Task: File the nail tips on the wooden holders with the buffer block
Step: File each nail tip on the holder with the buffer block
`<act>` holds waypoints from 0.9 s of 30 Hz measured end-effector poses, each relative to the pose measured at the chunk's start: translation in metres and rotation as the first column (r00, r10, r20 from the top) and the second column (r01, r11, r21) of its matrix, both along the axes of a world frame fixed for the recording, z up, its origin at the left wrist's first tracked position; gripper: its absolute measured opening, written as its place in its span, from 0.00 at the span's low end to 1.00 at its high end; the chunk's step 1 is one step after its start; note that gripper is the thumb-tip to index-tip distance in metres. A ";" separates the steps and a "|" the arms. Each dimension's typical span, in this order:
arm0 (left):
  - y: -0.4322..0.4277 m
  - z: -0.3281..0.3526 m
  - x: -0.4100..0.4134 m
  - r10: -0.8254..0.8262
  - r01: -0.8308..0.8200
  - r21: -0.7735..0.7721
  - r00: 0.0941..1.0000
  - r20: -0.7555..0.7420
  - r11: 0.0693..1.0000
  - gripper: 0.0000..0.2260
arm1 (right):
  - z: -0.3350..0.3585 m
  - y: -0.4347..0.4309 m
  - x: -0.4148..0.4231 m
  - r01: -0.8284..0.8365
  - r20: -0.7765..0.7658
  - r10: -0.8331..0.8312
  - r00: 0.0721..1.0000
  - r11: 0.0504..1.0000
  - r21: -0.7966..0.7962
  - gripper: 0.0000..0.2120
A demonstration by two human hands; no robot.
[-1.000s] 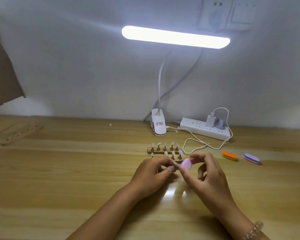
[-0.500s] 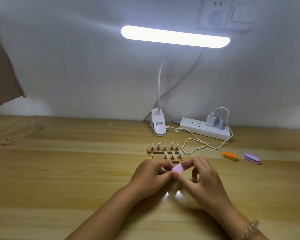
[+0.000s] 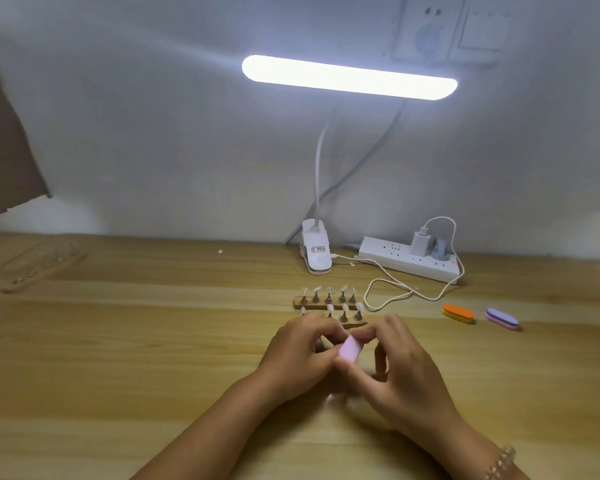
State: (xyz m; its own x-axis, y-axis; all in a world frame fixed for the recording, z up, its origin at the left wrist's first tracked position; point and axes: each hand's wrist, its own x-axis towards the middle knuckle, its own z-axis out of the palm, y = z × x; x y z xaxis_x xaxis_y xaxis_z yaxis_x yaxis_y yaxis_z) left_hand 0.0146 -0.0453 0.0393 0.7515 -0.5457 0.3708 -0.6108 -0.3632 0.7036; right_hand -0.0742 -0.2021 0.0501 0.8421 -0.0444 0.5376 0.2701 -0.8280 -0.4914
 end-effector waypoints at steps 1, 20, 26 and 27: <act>0.000 0.000 0.000 0.005 -0.005 0.006 1.000 0.003 1.000 0.06 | 0.001 -0.002 0.002 0.012 -0.013 -0.011 1.000 1.000 0.025 0.16; 0.000 0.000 0.002 -0.064 0.063 -0.033 0.997 -0.050 0.998 0.05 | 0.002 0.000 0.001 0.018 0.014 -0.019 1.000 0.997 0.075 0.13; 0.001 0.000 0.001 -0.055 0.053 -0.024 0.996 -0.067 0.998 0.05 | -0.001 -0.003 -0.001 0.013 0.017 -0.013 1.000 1.000 0.021 0.14; 0.001 0.000 0.001 -0.050 0.048 -0.023 0.996 -0.069 0.999 0.05 | 0.001 -0.002 -0.001 0.004 -0.003 -0.004 1.000 0.999 0.040 0.15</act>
